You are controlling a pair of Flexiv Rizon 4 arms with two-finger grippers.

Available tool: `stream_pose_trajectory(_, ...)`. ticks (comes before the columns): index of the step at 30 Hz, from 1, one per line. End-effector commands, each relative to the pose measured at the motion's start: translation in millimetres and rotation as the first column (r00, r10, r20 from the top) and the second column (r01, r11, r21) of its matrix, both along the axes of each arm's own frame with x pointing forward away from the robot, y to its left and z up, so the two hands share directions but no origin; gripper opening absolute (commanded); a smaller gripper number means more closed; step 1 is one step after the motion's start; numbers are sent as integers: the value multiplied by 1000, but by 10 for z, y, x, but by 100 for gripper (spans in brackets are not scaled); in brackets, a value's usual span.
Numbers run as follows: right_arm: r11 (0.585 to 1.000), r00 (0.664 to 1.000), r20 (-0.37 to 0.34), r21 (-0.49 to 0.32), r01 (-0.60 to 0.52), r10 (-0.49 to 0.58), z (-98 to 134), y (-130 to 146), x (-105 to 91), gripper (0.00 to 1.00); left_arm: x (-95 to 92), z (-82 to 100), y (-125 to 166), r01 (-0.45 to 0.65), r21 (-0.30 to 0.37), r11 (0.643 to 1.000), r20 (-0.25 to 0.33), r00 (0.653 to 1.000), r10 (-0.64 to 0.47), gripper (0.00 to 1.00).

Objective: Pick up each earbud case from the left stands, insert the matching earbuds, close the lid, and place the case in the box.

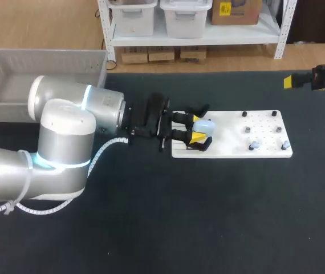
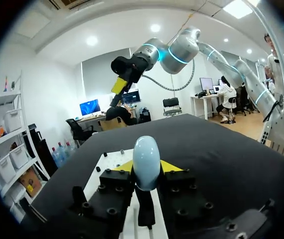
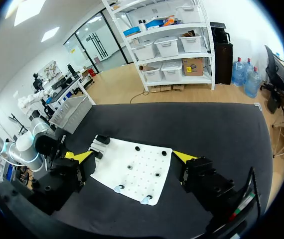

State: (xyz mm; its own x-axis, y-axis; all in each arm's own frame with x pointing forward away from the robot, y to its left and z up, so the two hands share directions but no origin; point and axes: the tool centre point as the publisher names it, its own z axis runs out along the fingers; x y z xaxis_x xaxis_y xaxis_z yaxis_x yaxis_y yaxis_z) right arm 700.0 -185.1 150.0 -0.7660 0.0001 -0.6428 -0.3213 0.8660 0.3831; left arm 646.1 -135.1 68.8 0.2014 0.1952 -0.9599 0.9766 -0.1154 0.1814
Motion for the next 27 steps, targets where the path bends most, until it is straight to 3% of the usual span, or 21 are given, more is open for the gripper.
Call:
stream_pose_trajectory(1, 1000, 1000, 0, 0, 0, 0, 0, 0, 0, 100, -67, 20, 35, -103, -43, 994, 20, 994, 104, 0)
stream_pose_trajectory(11, 1000, 1000, 0, 0, 0, 0, 0, 0, 0, 100, -41, 116, 46, -156, -81, 984, -8, 988, 155, 0)
stream_pose_trajectory(19, 1000, 1000, 0, 0, 0, 0, 0, 0, 0, 100, -6, 201, 27, -164, -64, 984, -81, 984, 159, 0)
stream_pose_trajectory(27, 1000, 1000, 0, 0, 0, 0, 0, 0, 0, 100, 35, 175, 35, -147, -71, 987, -134, 982, 136, 0)
